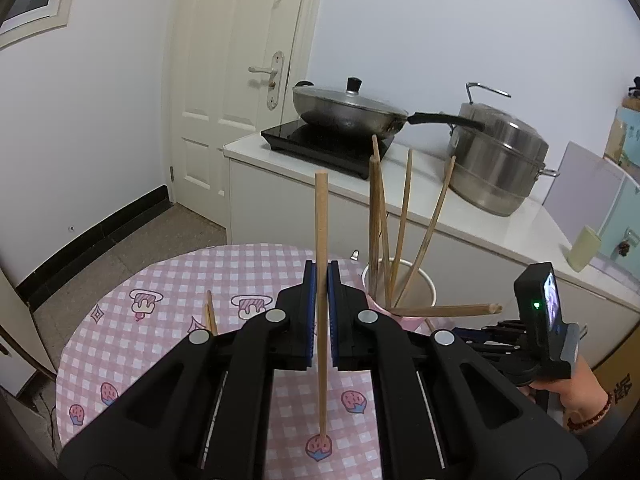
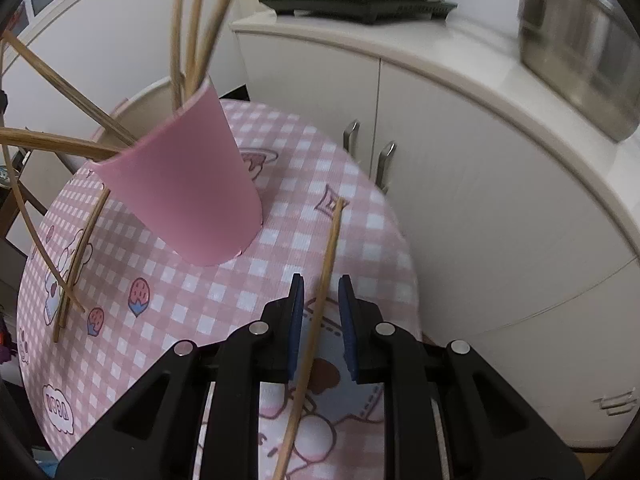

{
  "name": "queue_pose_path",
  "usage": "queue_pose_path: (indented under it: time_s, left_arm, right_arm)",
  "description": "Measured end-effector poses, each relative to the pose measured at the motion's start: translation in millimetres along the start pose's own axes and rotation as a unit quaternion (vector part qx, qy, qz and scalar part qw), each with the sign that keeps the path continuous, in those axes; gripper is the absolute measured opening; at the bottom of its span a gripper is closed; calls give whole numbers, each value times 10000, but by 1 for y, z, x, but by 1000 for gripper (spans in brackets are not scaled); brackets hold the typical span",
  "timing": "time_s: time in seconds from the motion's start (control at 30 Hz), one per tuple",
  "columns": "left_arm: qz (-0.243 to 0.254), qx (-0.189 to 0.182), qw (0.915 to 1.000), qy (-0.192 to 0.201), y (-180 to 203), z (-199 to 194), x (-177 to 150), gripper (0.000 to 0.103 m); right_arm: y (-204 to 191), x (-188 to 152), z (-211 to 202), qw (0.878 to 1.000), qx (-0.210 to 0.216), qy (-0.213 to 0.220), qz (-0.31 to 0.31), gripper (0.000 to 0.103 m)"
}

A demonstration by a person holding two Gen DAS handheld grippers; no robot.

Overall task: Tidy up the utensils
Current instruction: 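Carry the held chopstick over the pink cup with the right tool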

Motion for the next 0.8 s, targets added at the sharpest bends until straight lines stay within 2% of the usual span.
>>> queue_pose_path:
  time_s: [0.13,0.17,0.23,0.37,0.47,0.57,0.7,0.8]
  left_arm:
    - [0,46,10000,-73,-1,7,-2,6]
    - [-7,56,9999,-95,-1,9,-3,6]
    - [6,60,9999,-110,-1,11,-2,6]
    - [3,7,9999,-111,0,10,-1,6]
    - [-79,-127,9999,-21,1,3,7,6]
    - [-133,-225,9996,132,3,-7,19,6]
    - [-219,-408,9984,321,9,-21,37,6]
    - [-212,-511,9974,468,18,-30,48,6]
  right_arm:
    - [5,-1,12,9999,39,-103,39,16]
    - [6,-2,14,9999,24,-111,22,15]
    - [9,1,14,10000,-59,-54,-44,7]
    - [13,6,5,9999,5,157,57,4]
    - [11,19,-27,9979,191,590,175,4]
    - [-6,39,-77,9911,475,1236,136,4]
    - [-39,67,-137,9754,896,2011,-89,4]
    - [-64,85,-167,9620,1152,2460,-283,4]
Point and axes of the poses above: each gripper's, at about its wrist camera, not at the fingertips, and z roughly the way its jaws point, y to its right, x to its top, the point moved 10 cm from there along z, roughly the way its jaws point, and after that the axes turned 9 degrees about x, right-handed, at the moved point
